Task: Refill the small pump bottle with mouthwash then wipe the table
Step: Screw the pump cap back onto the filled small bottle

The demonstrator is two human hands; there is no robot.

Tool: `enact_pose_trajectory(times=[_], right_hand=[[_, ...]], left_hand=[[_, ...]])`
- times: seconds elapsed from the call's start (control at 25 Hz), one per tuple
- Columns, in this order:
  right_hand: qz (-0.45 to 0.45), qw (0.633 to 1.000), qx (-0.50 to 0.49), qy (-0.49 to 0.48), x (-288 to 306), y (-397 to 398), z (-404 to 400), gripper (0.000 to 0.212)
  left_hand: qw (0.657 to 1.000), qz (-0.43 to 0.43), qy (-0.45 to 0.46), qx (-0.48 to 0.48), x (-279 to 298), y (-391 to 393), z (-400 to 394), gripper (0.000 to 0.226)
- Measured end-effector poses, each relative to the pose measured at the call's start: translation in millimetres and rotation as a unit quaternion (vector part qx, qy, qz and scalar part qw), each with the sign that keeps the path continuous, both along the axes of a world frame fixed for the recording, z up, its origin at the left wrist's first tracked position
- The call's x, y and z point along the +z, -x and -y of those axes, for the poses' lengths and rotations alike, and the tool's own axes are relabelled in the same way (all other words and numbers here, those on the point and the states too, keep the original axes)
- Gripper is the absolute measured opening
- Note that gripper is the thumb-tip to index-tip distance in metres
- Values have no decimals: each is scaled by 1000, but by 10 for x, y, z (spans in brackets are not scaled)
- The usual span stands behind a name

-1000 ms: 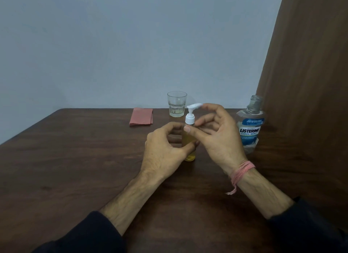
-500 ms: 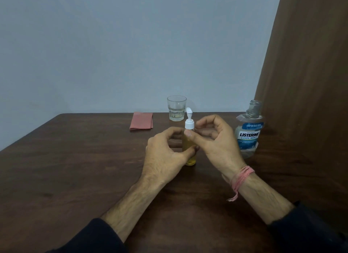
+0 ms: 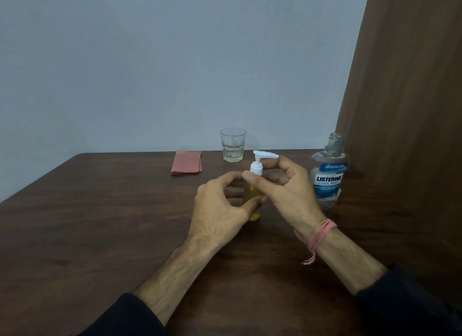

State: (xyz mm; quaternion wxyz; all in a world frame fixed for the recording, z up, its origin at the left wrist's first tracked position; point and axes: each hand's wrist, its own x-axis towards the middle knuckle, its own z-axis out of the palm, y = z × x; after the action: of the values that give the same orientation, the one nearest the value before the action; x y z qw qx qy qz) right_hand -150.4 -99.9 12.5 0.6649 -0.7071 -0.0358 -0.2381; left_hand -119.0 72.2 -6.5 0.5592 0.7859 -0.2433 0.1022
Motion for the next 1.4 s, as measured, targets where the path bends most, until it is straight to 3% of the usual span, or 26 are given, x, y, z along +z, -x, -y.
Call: enact_pose_trajectory(times=[0.16,0.32,0.6,1.04,1.28,1.4], right_hand=[[-12,999,47,5,-7,-15,-25,41],[10,1000,12,17,-18,-18,-49,29],[9,997,25,-76,-18,-21,-92,22],[48,986,-134,91,18,16,-87,26],[29,990,-88,108,14,39,-102,25],[36,984,-131,119,43,56,-101,12]], left_hand=[[1000,-15,-3,-10,15,-16,9,56],[1000,-8,-4,-12,21,-5,10,53],[998,-38,-7,-41,34,-16,16,56],[998,-20,-34,-43,17,-2,56,62],[996,-27,-45,-73,55,-38,19,62],[997,-18,-49,-55,56,-17,40,63]])
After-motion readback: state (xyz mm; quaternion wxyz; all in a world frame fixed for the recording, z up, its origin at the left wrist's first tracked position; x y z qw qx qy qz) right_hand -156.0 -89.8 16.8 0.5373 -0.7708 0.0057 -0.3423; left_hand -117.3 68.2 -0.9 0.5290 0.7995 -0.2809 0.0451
